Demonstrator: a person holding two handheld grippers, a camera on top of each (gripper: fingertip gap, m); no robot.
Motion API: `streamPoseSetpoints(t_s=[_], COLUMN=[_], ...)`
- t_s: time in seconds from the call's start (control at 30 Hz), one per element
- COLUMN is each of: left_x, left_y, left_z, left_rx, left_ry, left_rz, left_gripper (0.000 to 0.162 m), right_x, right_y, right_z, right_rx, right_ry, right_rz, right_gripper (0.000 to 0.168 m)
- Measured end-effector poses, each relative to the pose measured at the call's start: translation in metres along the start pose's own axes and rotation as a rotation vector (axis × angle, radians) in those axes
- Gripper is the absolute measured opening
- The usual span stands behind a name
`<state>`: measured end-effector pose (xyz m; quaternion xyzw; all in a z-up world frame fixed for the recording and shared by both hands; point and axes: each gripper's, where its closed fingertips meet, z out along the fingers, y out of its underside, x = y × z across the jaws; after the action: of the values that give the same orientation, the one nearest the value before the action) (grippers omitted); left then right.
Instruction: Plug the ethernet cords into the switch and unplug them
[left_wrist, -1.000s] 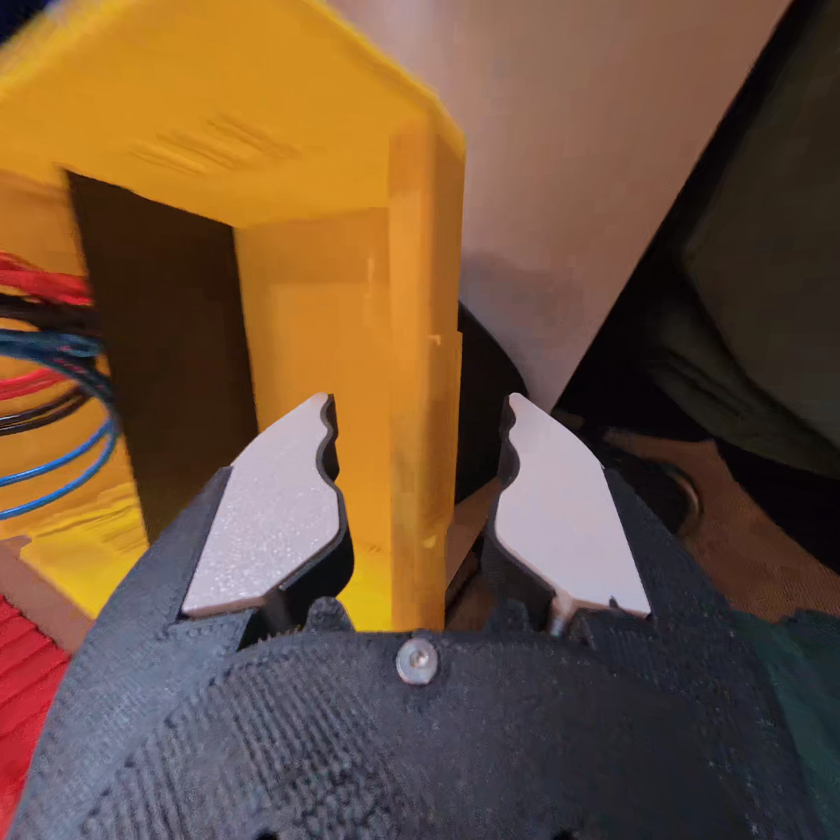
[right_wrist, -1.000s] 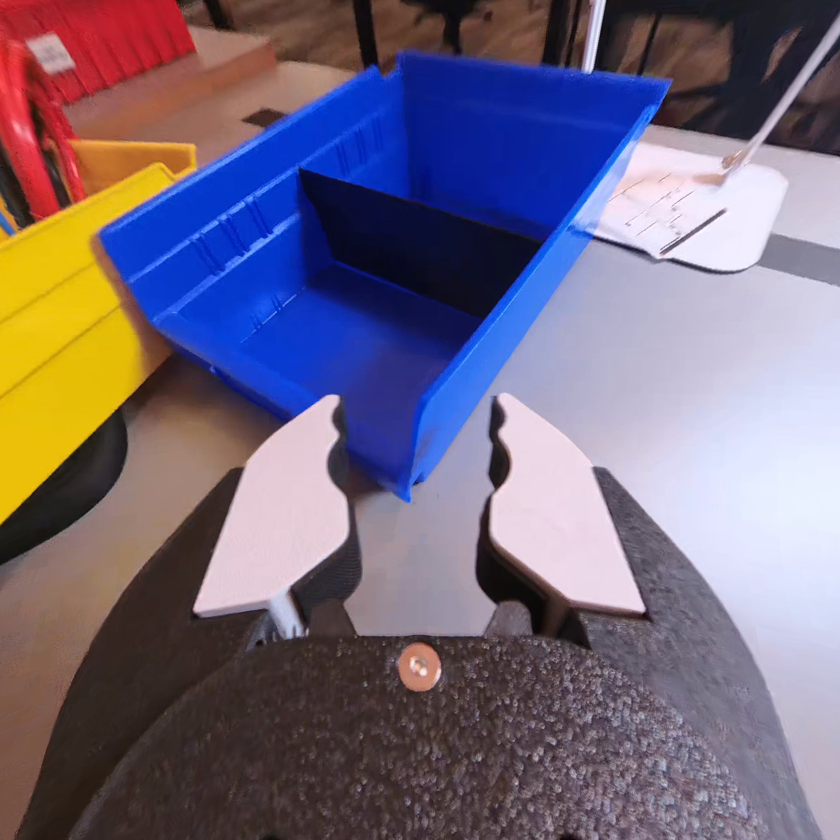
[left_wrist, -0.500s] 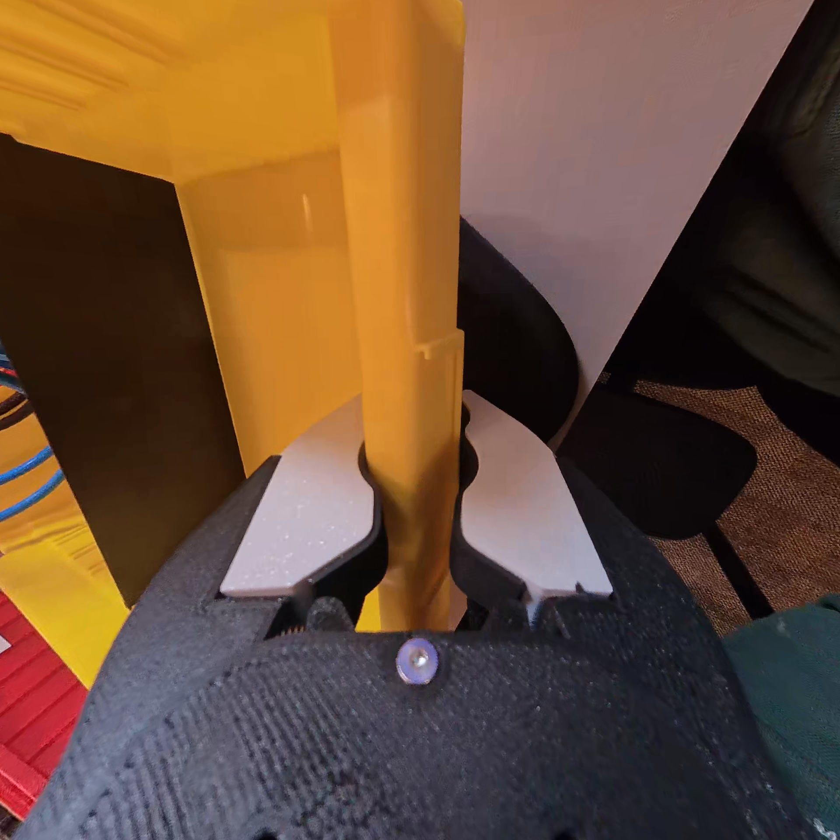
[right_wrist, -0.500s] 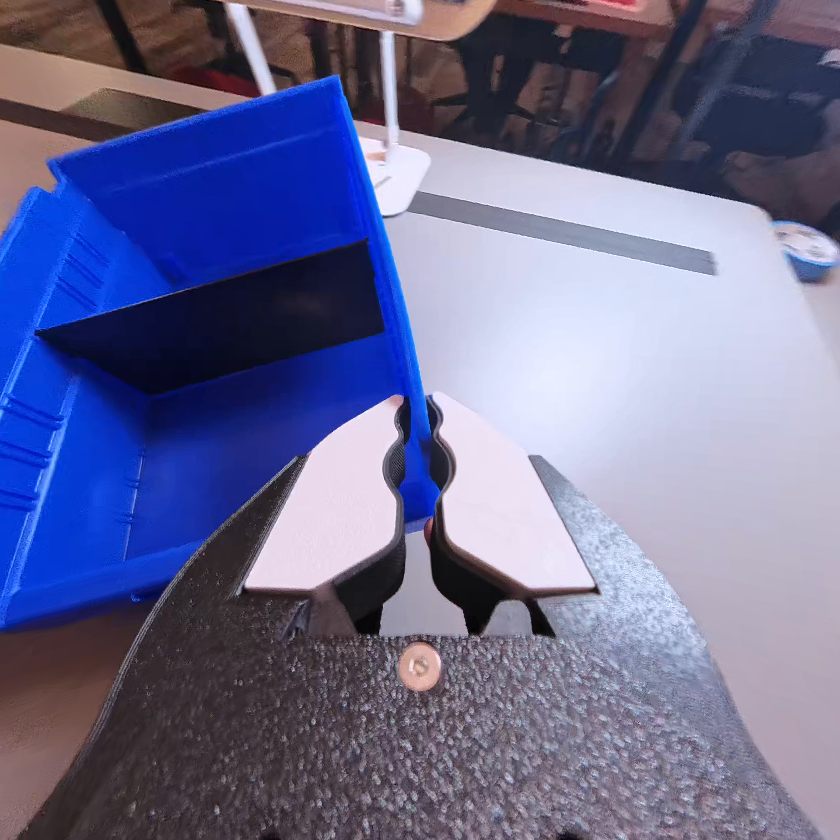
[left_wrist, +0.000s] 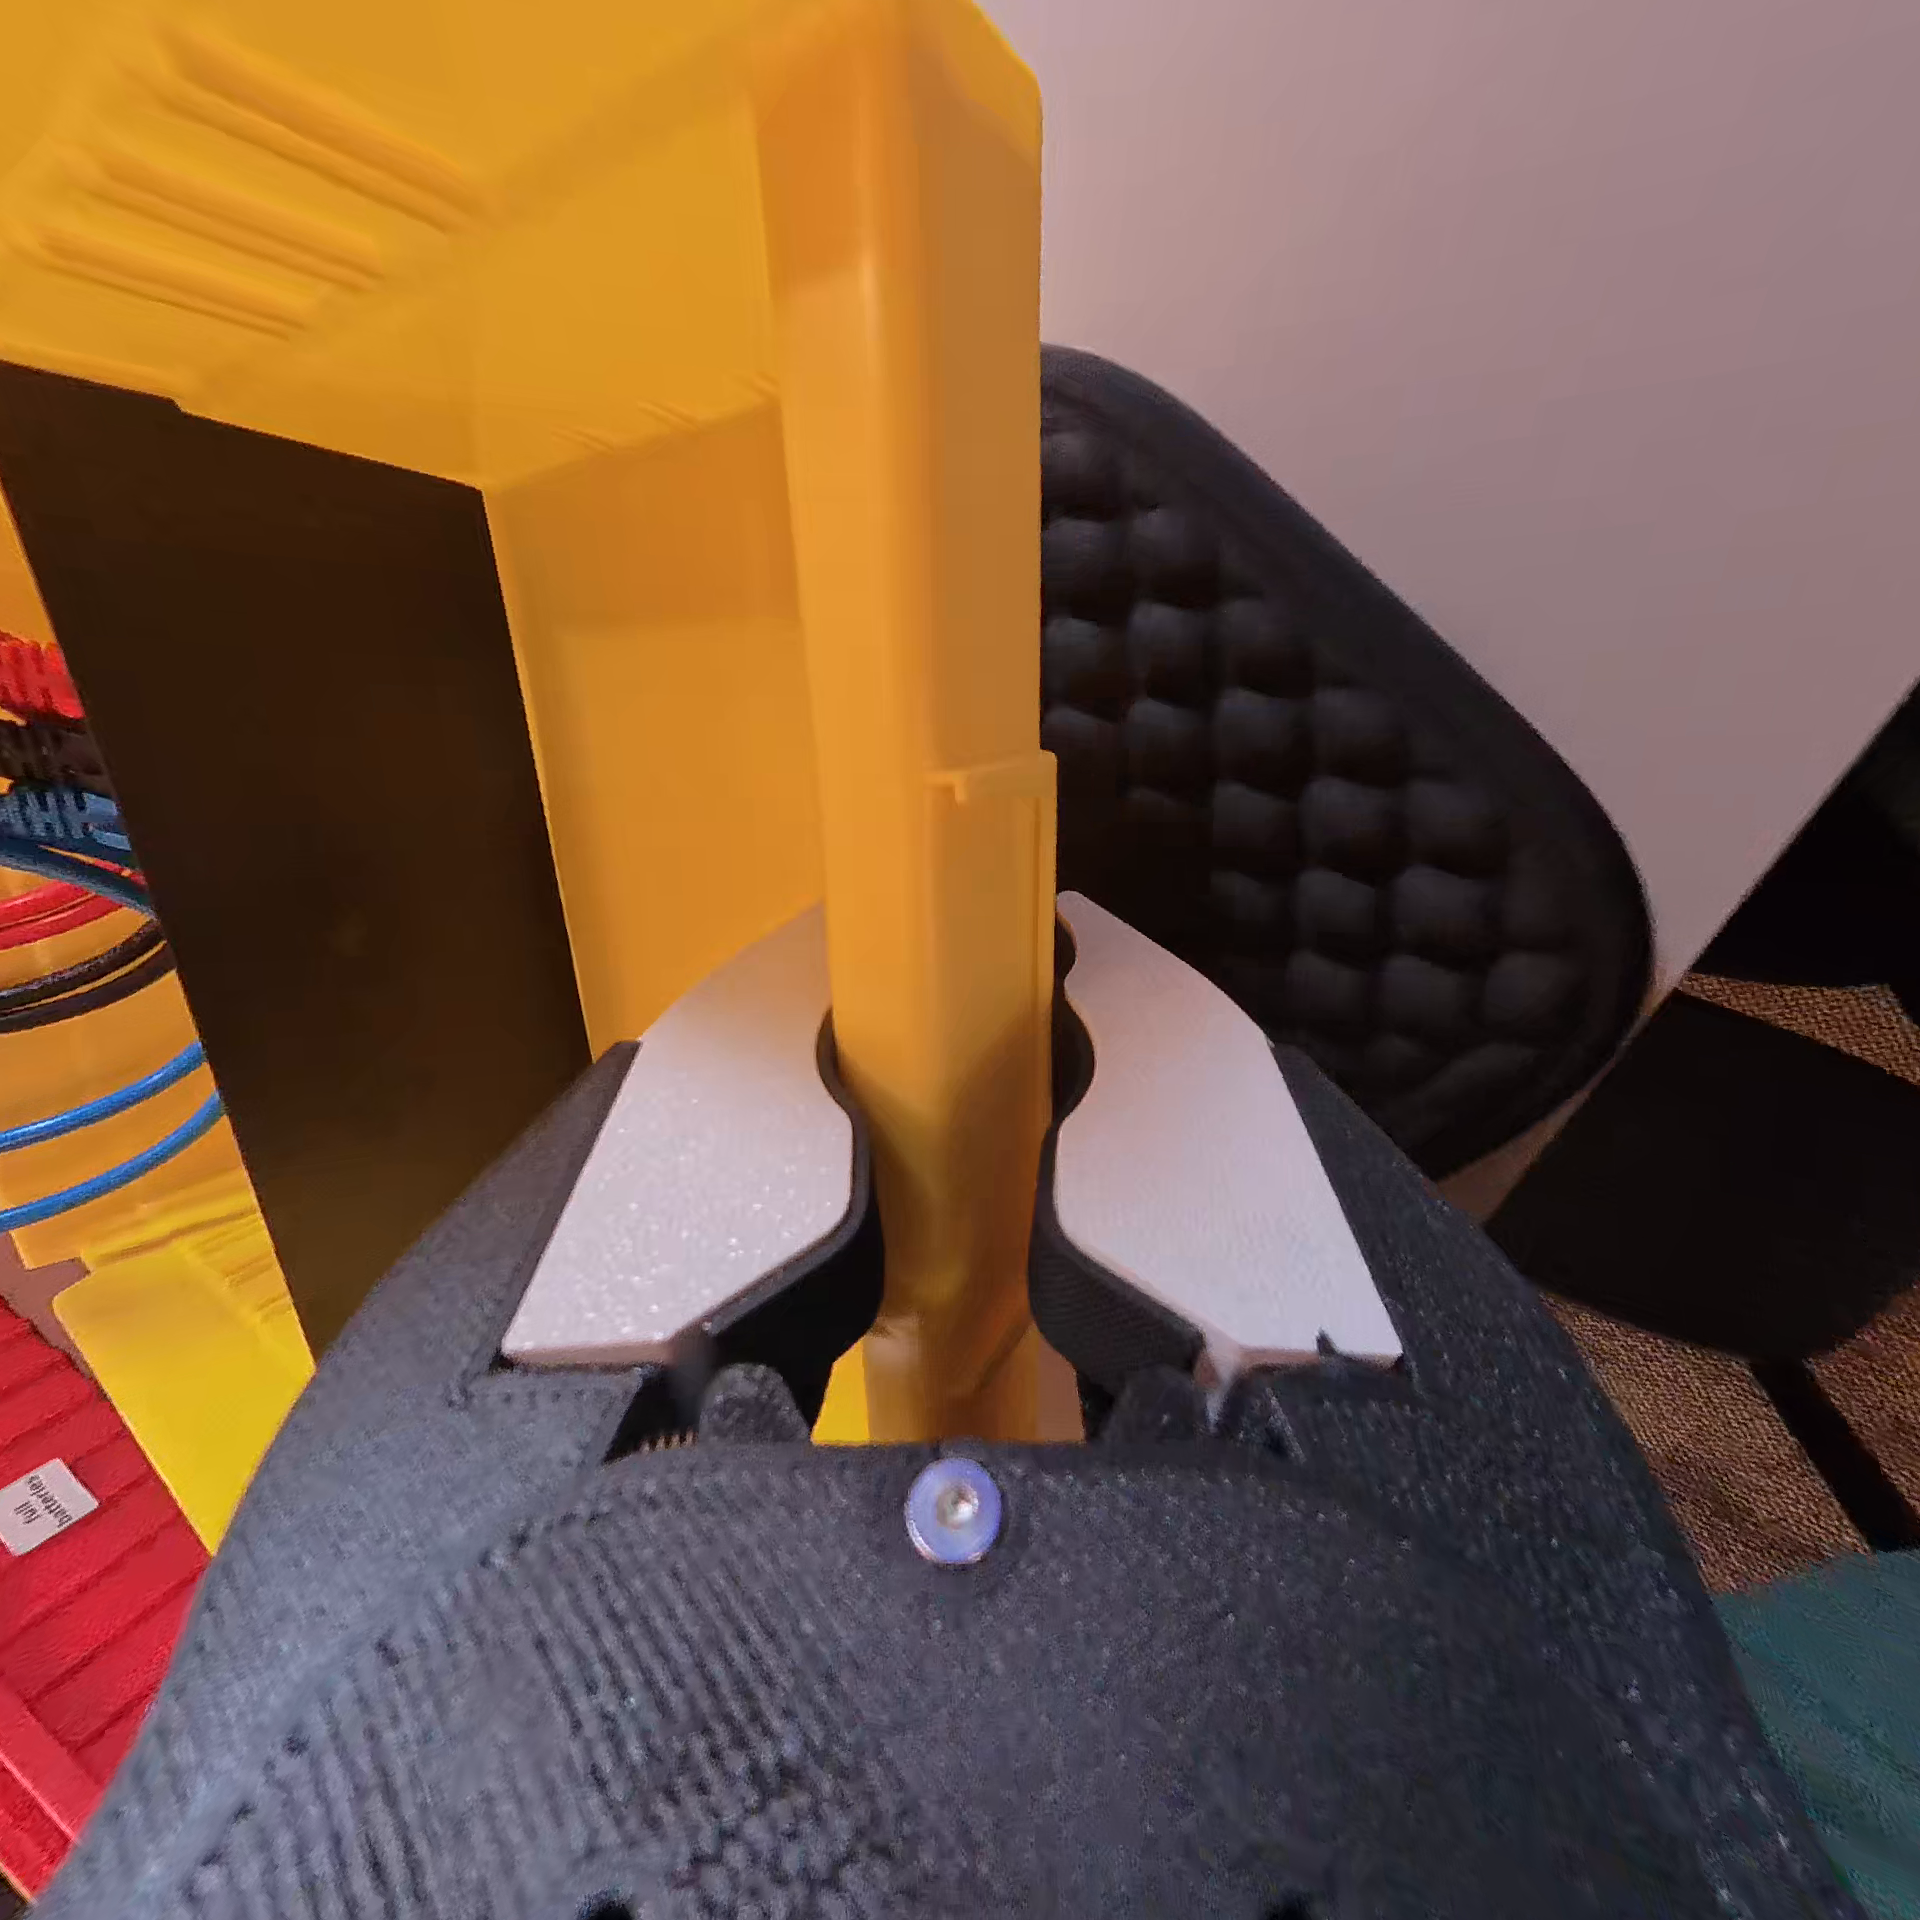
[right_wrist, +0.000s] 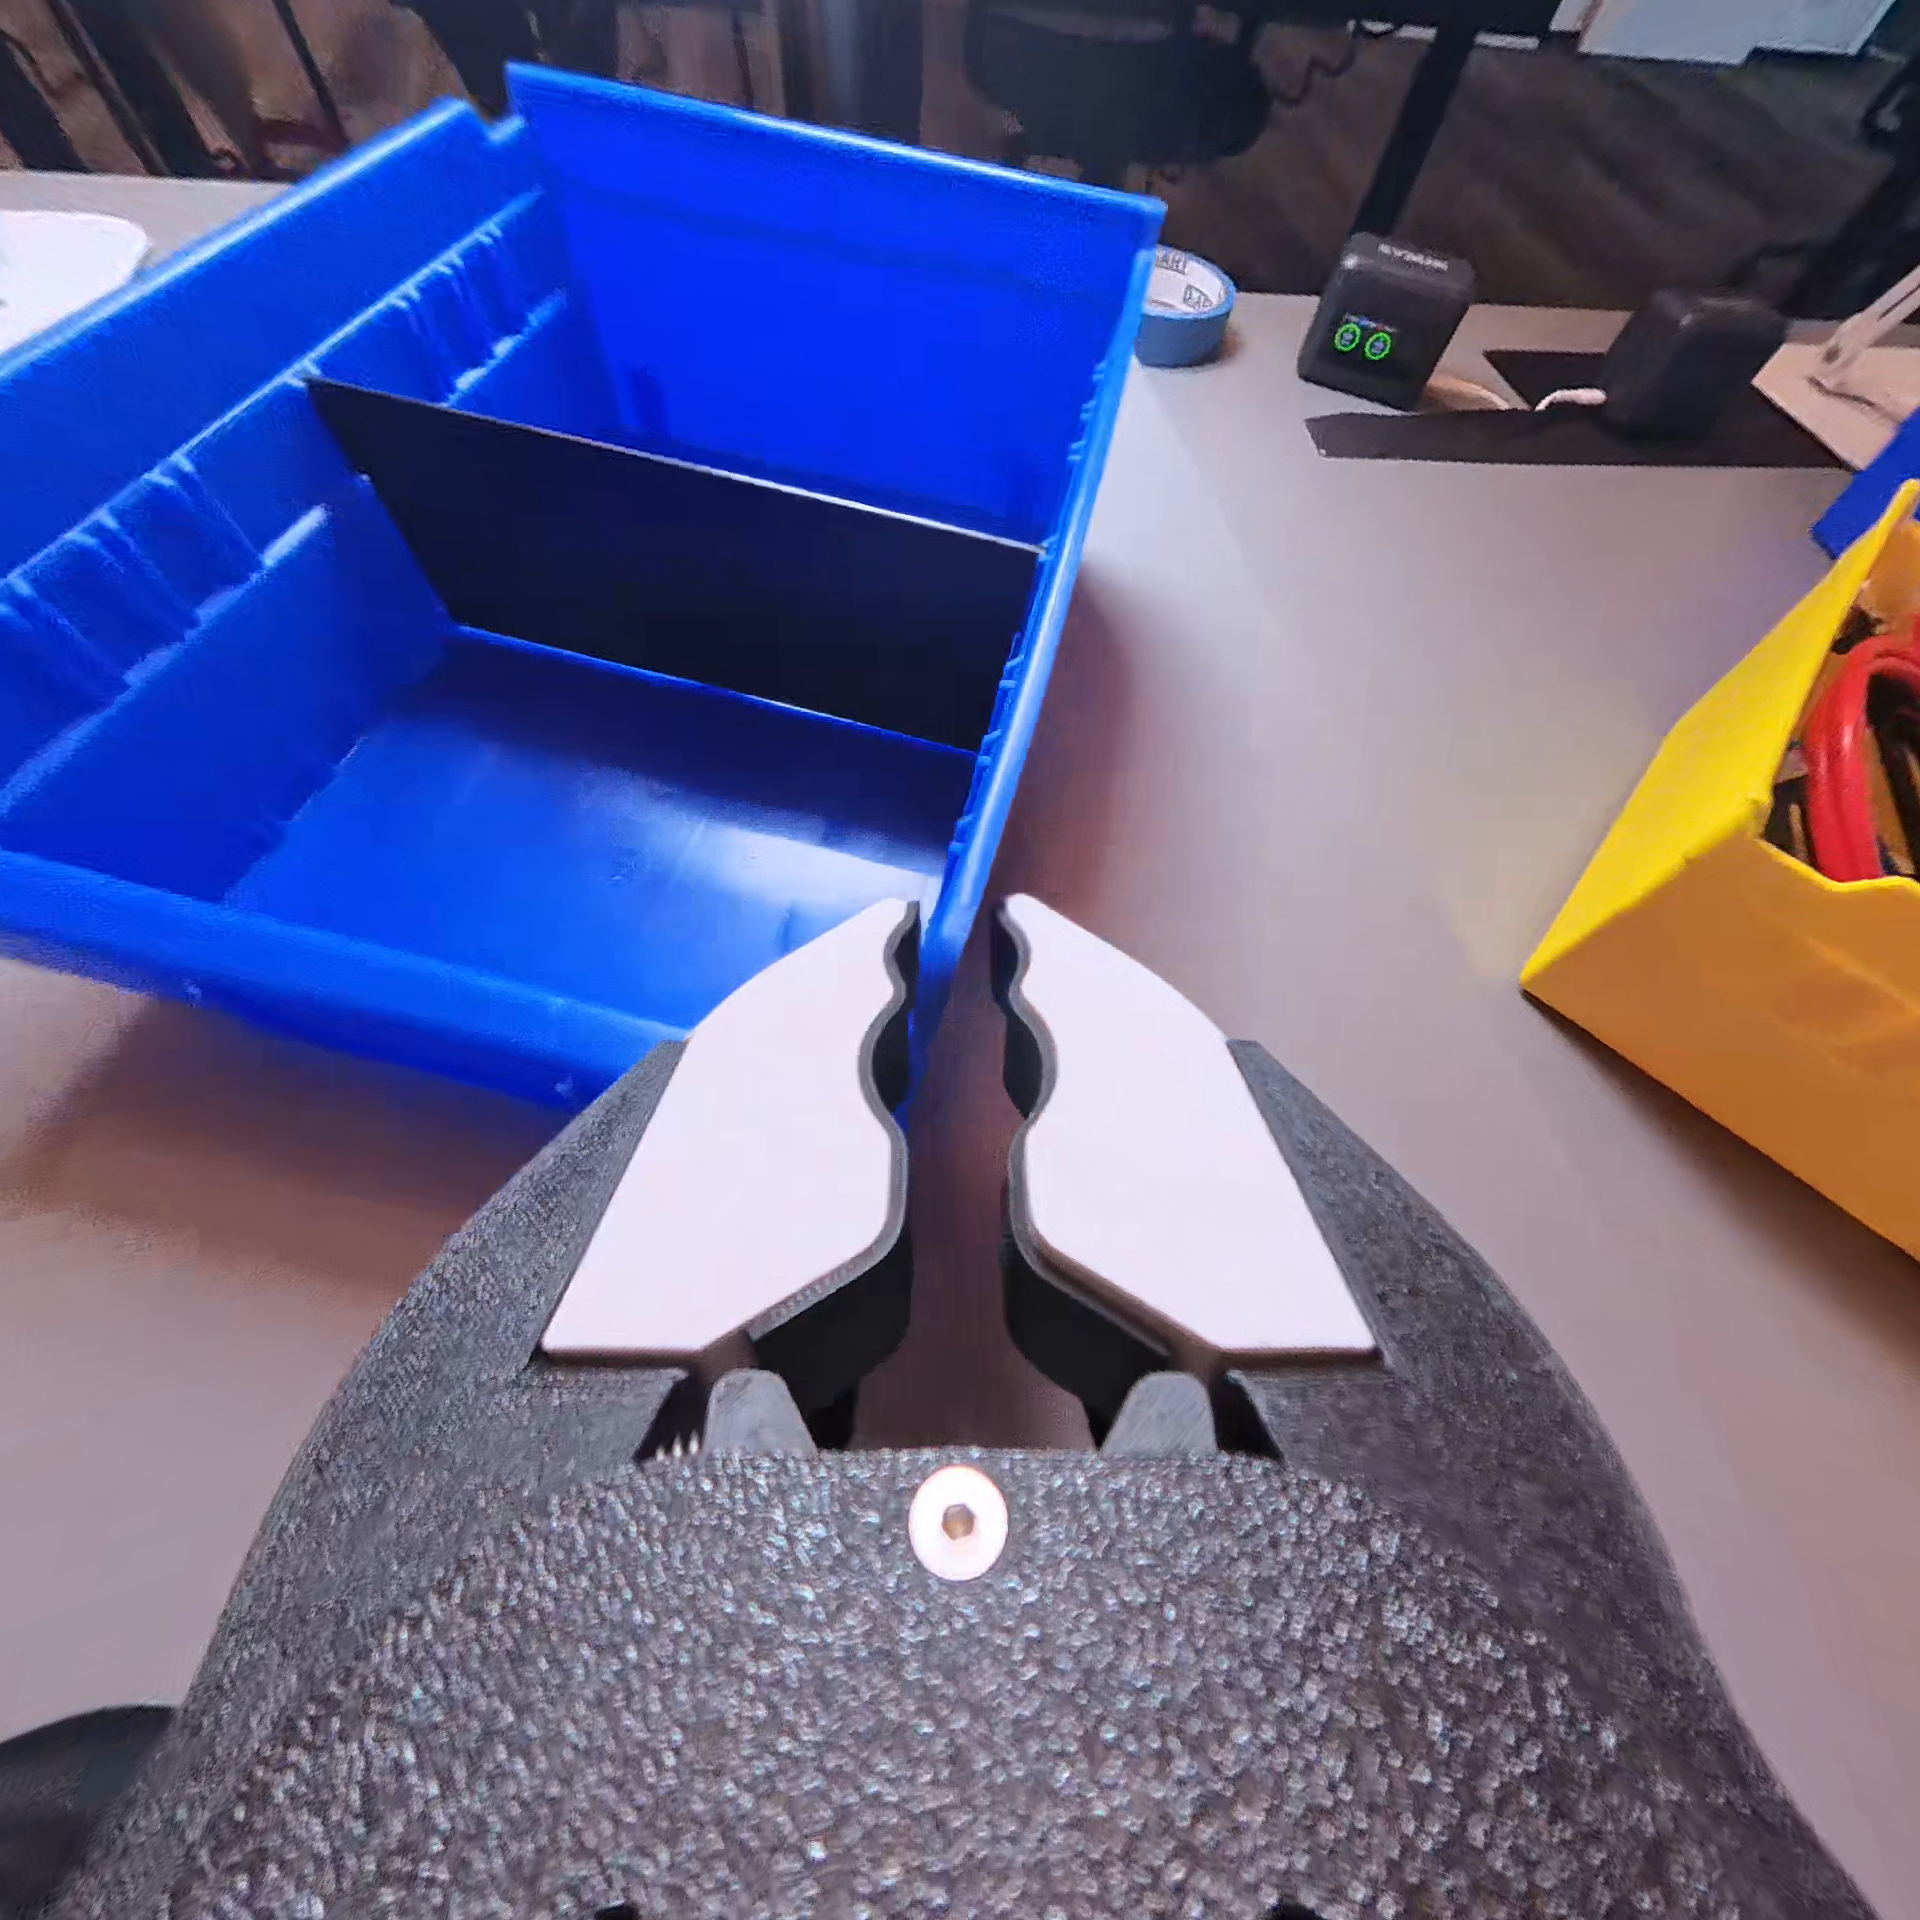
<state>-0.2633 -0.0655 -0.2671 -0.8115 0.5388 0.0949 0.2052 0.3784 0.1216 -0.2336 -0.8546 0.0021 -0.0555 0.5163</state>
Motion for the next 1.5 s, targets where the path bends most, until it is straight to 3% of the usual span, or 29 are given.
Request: streamPoseSetpoints(t_s=[0.03,0.1,0.17,0.23,0.3,0.33,0.47,0.57,0.67,0.73,0.9,1.23,1.5], left_x=[-0.005,-0.014,-0.023,-0.034,-0.048,-0.055,-0.083,-0.096,-0.099,-0.103,-0.106,-0.086,-0.102], left_y=[0.000,-0.001,-0.002,-0.004,-0.009,-0.012,-0.021,-0.027,-0.033,-0.040,-0.046,-0.066,-0.068], left_z=[0.002,0.007,0.012,0.018,0.025,0.030,0.054,0.073,0.091,0.095,0.098,0.095,0.101], left_rx=[0.002,0.007,0.007,0.000,-0.006,-0.007,-0.009,-0.023,-0.050,-0.047,-0.064,-0.064,0.018], left_ry=[-0.006,-0.017,-0.022,-0.027,-0.033,-0.034,-0.055,-0.068,-0.060,-0.067,-0.070,-0.098,-0.155], left_rz=[-0.003,-0.008,-0.012,-0.016,-0.024,-0.032,-0.038,-0.044,-0.039,-0.046,-0.067,-0.145,-0.188], left_gripper=[0.030,0.030,0.031,0.031,0.031,0.031,0.031,0.030,0.030,0.030,0.030,0.029,0.030], right_x=[0.002,0.010,0.000,-0.051,-0.103,-0.119,-0.136,-0.137,-0.129,-0.137,-0.165,-0.216,-0.217], right_y=[-0.002,-0.011,-0.032,-0.044,-0.027,-0.012,0.022,0.031,0.031,0.030,0.022,0.023,0.014], right_z=[-0.003,-0.018,-0.046,-0.063,-0.060,-0.052,-0.015,0.011,0.037,0.047,0.057,0.044,0.053], right_rx=[0.009,0.047,0.147,0.216,0.110,0.009,-0.171,-0.230,-0.258,-0.214,-0.125,-0.001,0.081], right_ry=[0.014,0.091,0.155,0.010,-0.198,-0.270,-0.319,-0.306,-0.242,-0.275,-0.339,-0.449,-0.374], right_rz=[-0.012,-0.077,-0.236,-0.404,-0.563,-0.620,-0.865,-0.969,-1.099,-1.201,-1.231,-1.289,-1.303], right_gripper=[0.021,0.038,0.039,0.035,0.039,0.050,0.065,0.061,0.036,0.031,0.030,0.031,0.032])
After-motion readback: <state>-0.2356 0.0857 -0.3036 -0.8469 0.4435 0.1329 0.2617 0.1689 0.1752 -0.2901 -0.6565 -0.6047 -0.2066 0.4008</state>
